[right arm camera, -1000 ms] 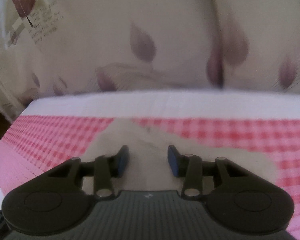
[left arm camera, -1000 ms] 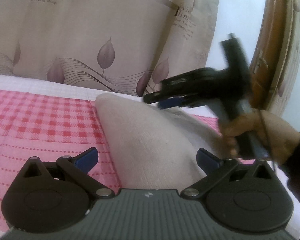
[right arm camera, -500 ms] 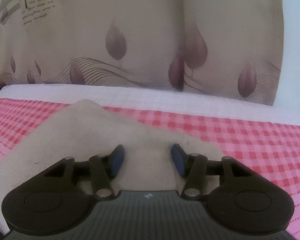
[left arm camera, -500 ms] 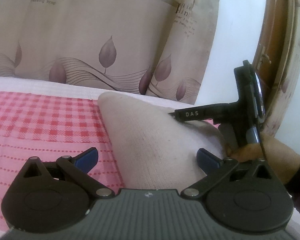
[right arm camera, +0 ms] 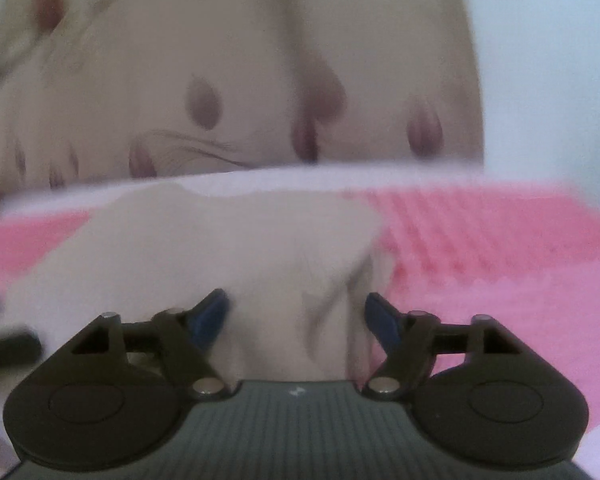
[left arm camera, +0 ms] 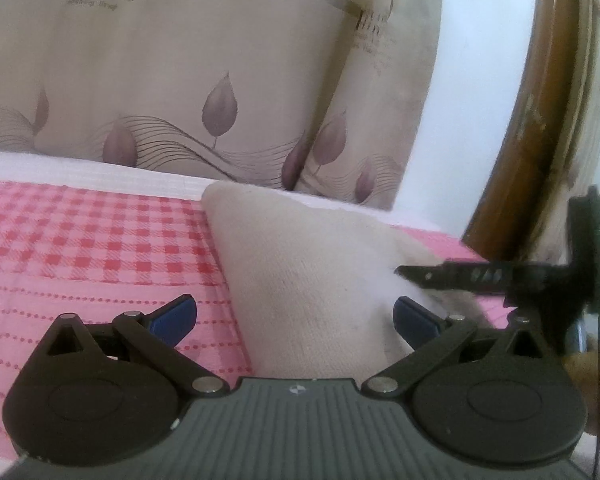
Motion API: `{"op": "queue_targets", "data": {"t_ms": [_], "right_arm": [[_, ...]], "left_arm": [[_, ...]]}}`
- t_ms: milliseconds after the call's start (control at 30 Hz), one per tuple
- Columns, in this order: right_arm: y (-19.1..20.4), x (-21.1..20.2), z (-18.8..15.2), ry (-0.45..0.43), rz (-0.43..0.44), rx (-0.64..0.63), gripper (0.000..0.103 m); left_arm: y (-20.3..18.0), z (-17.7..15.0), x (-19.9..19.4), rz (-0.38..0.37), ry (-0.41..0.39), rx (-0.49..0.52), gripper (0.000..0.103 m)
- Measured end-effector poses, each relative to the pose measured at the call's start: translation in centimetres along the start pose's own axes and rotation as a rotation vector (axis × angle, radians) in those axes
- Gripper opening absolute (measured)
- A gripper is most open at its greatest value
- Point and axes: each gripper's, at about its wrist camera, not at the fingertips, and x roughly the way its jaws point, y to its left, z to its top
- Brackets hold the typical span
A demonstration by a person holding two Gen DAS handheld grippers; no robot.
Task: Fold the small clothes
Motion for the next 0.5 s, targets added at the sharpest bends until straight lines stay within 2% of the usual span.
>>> {"op": "queue_targets", "data": {"t_ms": [67,133,300,333,400,500], "right_arm": [[-1.7,-1.1,0.1,-0.019,0.081,0.117,0.077],[-3.4,-2.6,-0.1,-0.028,0.118,0.179,0.085],[-7.9,-3.3,-0.3,0.067,0.283,0.315,0.087],[-8.2,-2.7,-0.3,0.105,0.318,0.316,0.087],[-7.9,-1.6,-0.4,0.146,0.318,0.274,0.087],[-7.3,0.0,-0.2,0.178,0.339,0.203,0.087]], "left_arm": [[1.6,0.7,-0.2,-0.073,0.025,-0.069,0.103],[3.2,1.8,0.3,-0.106,0.074,-0.112,0.103],[6.7,3.9,3.5,-0.300,0.243,-0.247,0.103],[6.7,4.2,4.1,-0.331,0.262,-0.242,0.103],[6.5,4.5,5.6,-0.400,0.305,-0.202,0.103],[6.6,4.2,7.6,-0.432,0.361,-0.189,0.101]]}}
